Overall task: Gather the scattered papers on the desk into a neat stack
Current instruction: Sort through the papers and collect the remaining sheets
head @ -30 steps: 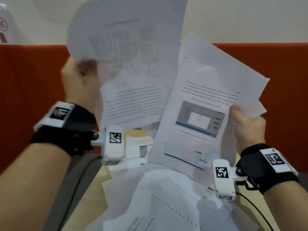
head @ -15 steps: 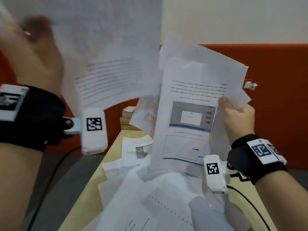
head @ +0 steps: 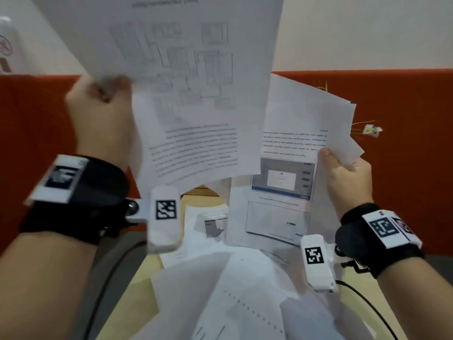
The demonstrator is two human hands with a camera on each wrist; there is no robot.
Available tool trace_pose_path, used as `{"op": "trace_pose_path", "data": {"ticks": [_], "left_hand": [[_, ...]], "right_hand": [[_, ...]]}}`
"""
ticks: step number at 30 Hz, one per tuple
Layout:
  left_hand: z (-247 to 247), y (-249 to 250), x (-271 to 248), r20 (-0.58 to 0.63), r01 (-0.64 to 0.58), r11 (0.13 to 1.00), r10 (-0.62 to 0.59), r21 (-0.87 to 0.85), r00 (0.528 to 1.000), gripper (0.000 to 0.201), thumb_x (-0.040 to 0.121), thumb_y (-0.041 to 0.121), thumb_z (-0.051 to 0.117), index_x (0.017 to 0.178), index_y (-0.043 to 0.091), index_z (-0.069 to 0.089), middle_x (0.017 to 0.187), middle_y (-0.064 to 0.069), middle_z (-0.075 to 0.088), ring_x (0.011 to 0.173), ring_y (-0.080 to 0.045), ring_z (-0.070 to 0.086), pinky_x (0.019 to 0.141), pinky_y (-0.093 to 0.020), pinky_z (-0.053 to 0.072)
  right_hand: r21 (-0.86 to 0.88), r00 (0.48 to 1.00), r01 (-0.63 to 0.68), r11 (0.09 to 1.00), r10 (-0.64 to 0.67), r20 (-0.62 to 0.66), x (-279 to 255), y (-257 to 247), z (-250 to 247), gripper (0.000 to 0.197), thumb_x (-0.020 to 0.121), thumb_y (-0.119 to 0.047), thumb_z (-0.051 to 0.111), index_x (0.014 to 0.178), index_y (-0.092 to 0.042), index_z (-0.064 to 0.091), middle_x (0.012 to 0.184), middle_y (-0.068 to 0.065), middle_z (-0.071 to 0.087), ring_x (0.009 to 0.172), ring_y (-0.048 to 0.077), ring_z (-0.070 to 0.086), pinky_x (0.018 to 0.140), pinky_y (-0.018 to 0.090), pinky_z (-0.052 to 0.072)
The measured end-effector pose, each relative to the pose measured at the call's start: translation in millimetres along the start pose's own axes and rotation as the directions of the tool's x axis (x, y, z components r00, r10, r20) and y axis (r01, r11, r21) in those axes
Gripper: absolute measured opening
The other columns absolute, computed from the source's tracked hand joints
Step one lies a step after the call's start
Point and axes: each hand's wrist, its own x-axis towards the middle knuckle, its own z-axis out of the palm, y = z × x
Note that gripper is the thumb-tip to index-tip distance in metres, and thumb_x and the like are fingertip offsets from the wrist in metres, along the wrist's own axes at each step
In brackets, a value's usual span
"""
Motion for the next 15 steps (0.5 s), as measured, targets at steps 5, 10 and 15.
{"op": "trace_pose_path", "data": {"ticks": [5, 10, 15], "left_hand": [[2, -19, 25, -0.101, 0.073, 0.997, -0.072, 0.011, 0.992, 0.046, 0.087, 0.050, 0.036, 0.082, 0.011, 0.061, 0.078, -0.020, 0.058, 0.073, -0.029, 0.061, 0.063, -0.037, 0.038], [33, -3, -20, 0.215, -0.021, 0.999, 0.030, -0.043, 0.976, 0.024, 0.090, 0.016, 0.056, 0.090, -0.005, 0.068, 0.081, -0.025, 0.063, 0.075, -0.019, 0.049, 0.061, -0.026, 0.030], [71, -16, -64, 0.444, 0.253, 0.961, -0.180, -0.111, 0.878, 0.027, 0.087, 0.032, 0.056, 0.101, 0.011, 0.066, 0.116, -0.009, 0.065, 0.105, -0.030, 0.062, 0.092, -0.035, 0.049]], "right_hand": [[0.007, 1.000, 0.013, 1.000, -0.012, -0.022, 1, -3, -5, 0.014, 0.097, -0.024, 0.057, 0.108, -0.023, 0.065, 0.094, -0.013, 0.067, 0.096, 0.015, 0.065, 0.072, 0.018, 0.048], [0.106, 0.998, -0.003, 0.994, -0.003, 0.057, -6, -8, 5, 0.015, 0.097, -0.019, 0.057, 0.108, -0.020, 0.067, 0.100, -0.006, 0.071, 0.091, 0.008, 0.069, 0.081, 0.025, 0.055], [0.254, 0.993, -0.007, 0.967, -0.023, 0.115, -7, -21, 8, 0.014, 0.097, -0.014, 0.057, 0.106, -0.020, 0.066, 0.097, -0.012, 0.070, 0.081, -0.003, 0.069, 0.075, 0.015, 0.055]]}}
